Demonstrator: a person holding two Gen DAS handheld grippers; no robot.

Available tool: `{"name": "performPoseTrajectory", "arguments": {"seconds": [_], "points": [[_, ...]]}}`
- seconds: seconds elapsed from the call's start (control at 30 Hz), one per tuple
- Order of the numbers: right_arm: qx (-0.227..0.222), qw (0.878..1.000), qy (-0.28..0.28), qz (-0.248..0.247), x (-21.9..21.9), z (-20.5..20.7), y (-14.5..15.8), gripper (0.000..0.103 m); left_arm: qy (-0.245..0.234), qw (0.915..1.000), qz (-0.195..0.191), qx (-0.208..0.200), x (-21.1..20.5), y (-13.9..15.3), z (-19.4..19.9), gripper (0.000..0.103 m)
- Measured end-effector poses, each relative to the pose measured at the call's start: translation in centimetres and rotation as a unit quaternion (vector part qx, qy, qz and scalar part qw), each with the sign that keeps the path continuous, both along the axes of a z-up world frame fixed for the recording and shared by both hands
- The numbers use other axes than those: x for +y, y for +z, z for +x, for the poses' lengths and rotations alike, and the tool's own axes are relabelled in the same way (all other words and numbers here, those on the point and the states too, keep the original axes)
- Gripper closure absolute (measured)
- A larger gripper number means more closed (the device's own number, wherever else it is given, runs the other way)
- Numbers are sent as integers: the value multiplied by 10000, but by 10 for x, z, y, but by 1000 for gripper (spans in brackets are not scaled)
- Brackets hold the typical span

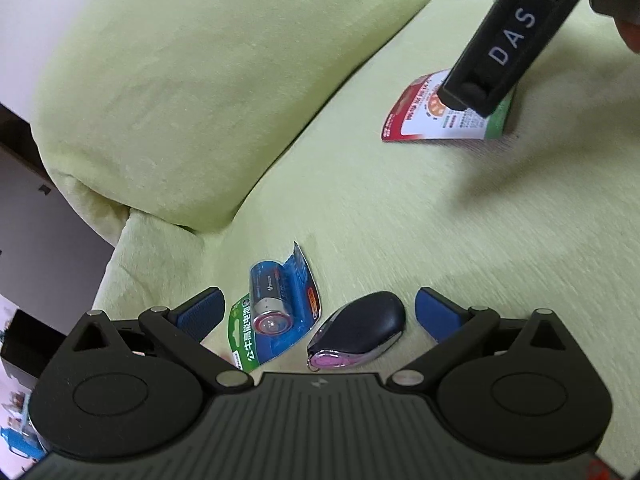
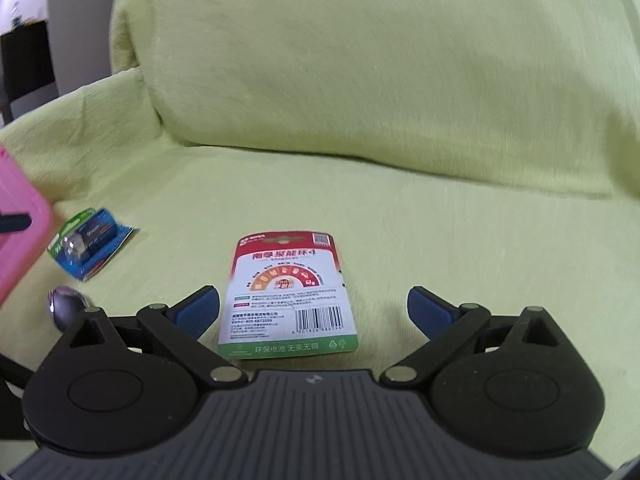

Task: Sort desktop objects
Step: 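Reach the right gripper toward the red-and-white battery card, then close the right gripper on the red-and-white battery card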

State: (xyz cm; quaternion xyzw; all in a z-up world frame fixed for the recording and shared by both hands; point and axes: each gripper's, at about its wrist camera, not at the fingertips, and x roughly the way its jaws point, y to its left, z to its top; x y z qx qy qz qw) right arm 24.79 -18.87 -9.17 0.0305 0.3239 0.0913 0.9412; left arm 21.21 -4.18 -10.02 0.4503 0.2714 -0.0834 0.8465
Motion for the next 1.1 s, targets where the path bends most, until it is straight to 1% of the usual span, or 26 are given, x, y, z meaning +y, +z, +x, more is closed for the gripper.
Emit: {"name": "performPoseTrajectory", "arguments": {"seconds": [0.17, 0.23, 0.3, 0.37, 0.47, 0.57, 0.67, 0.7, 0.8, 0.87, 0.93, 1.1], "points": [[199, 9996, -36, 181, -3, 7, -7, 5, -113, 9998, -42, -180, -8, 0, 2, 1], [326, 9991, -86, 273, -5, 11, -12, 7, -197, 9995, -140, -207, -10, 0, 1, 1], [438, 9983, -135, 366, -8, 15, -17, 8, -297, 9991, -142, -259, -10, -4, -3, 1], [409, 9986, -124, 297, -6, 15, -18, 8, -307, 9988, -209, -332, -8, -5, -5, 1], [414, 9986, -152, 288, -3, 16, -19, 7, -273, 9984, -368, -325, -4, -5, -3, 1], [443, 9981, -166, 389, -2, 16, -19, 10, -284, 9983, -378, -340, -6, -7, -2, 1], [458, 9966, -192, 663, -5, 16, -17, 17, -322, 9981, -340, -400, -9, -9, -2, 1], [480, 9952, -234, 826, -9, 17, -16, 19, -327, 9980, -354, -408, -8, -9, -2, 1], [567, 9885, -362, 1351, -21, 19, -15, 22, -320, 9978, -422, -408, -5, -8, -2, 1], [591, 9858, -368, 1526, -24, 19, -15, 24, -325, 9976, -438, -420, -5, -8, -3, 1], [601, 9867, -316, 1479, -22, 19, -15, 26, -329, 9976, -427, -429, -5, -8, -4, 1], [464, 9968, -30, 643, 1, 20, -15, 26, -335, 9976, -421, -425, -6, -8, -4, 1]]}}
